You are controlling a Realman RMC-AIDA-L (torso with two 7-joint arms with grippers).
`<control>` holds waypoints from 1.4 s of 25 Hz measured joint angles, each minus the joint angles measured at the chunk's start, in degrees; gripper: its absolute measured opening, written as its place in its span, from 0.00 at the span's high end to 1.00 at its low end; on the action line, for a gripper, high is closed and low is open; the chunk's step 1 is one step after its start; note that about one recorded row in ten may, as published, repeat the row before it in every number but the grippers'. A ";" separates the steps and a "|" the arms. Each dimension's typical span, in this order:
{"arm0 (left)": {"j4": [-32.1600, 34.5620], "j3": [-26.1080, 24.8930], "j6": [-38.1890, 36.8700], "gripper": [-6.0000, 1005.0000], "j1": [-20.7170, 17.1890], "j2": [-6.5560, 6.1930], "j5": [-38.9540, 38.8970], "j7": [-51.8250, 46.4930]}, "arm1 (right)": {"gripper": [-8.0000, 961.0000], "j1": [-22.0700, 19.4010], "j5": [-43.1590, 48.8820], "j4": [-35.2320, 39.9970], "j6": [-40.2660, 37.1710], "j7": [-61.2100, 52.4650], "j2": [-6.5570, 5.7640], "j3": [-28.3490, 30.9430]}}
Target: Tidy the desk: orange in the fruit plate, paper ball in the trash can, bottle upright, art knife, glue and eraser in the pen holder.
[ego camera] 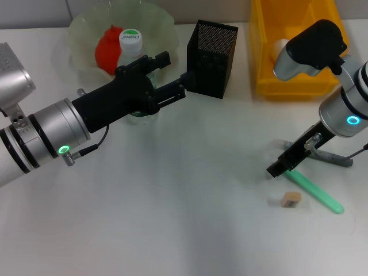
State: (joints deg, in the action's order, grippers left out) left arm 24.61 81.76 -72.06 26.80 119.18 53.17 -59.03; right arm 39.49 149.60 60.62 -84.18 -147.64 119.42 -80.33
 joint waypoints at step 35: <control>0.00 -0.47 -1.51 0.24 -0.45 -0.15 -2.12 0.09 | 0.81 -1.00 -0.39 3.20 0.51 0.53 -0.15 1.04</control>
State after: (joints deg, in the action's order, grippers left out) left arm 24.61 81.29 -73.57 26.35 119.02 51.05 -58.94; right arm 38.49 149.21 63.82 -83.67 -147.11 119.27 -79.29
